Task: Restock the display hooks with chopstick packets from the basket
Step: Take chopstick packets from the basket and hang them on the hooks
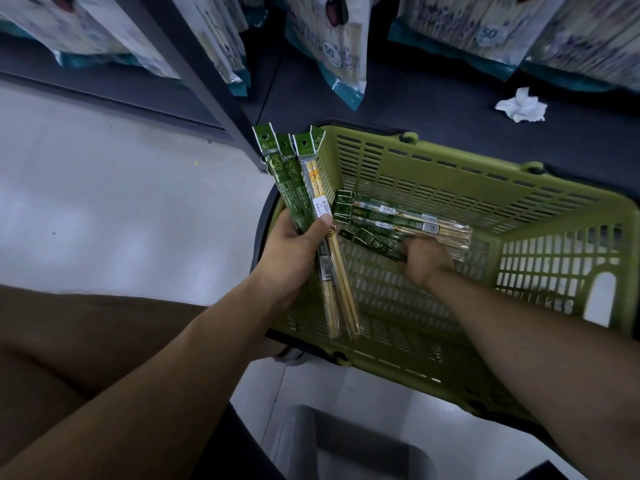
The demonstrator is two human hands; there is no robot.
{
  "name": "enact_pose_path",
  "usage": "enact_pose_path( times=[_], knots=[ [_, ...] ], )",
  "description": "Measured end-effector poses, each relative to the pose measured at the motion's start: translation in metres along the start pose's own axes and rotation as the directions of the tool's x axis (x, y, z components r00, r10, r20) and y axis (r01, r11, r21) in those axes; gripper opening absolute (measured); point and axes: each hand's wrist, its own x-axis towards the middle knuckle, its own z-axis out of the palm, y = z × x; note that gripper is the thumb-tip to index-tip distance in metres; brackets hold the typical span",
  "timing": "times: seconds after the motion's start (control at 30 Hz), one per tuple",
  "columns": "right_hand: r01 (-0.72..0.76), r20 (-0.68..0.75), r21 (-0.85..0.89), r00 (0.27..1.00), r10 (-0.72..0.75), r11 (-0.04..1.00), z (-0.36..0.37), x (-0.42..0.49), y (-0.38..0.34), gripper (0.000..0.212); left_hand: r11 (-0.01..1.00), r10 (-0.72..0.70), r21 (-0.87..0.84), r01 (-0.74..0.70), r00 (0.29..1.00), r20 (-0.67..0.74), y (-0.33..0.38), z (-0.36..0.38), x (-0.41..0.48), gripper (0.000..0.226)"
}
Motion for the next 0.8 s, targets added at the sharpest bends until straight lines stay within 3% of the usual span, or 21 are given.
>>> enact_pose_path(
  times=[0.17, 0.3, 0.37, 0.57, 0.73, 0.8],
  knots=[
    [0.016, -0.004, 0.306, 1.0, -0.016, 0.952, -0.022, -0.009, -0.005, 0.02, 0.998, -0.046, -0.046, 0.047, 0.999, 0.029, 0.002, 0.002, -0.002, 0.017],
    [0.096, -0.066, 0.646, 0.995, -0.07, 0.757, -0.061, -0.03, -0.025, 0.019, 0.992, -0.099, -0.07, 0.102, 0.994, 0.044, 0.006, 0.002, -0.004, 0.01],
    [0.148, -0.079, 0.731, 0.988, -0.133, 0.666, -0.084, -0.042, -0.04, 0.018, 0.991, -0.101, -0.088, 0.105, 0.993, 0.055, 0.009, 0.003, -0.005, 0.012],
    [0.261, -0.116, 0.827, 0.946, -0.302, 0.498, -0.121, -0.068, -0.076, 0.022, 0.971, -0.102, -0.201, 0.132, 0.983, 0.15, 0.014, 0.01, -0.012, 0.021],
    [0.354, -0.248, 0.76, 0.933, -0.261, 0.545, -0.122, -0.077, -0.085, 0.03, 0.972, -0.062, -0.211, 0.1, 0.982, 0.18, 0.019, 0.014, -0.017, 0.021],
    [0.395, -0.299, 0.68, 0.919, -0.258, 0.618, -0.127, -0.08, -0.085, 0.031, 0.984, -0.02, -0.171, 0.05, 0.985, 0.169, 0.024, 0.016, -0.018, 0.028]
  ],
)
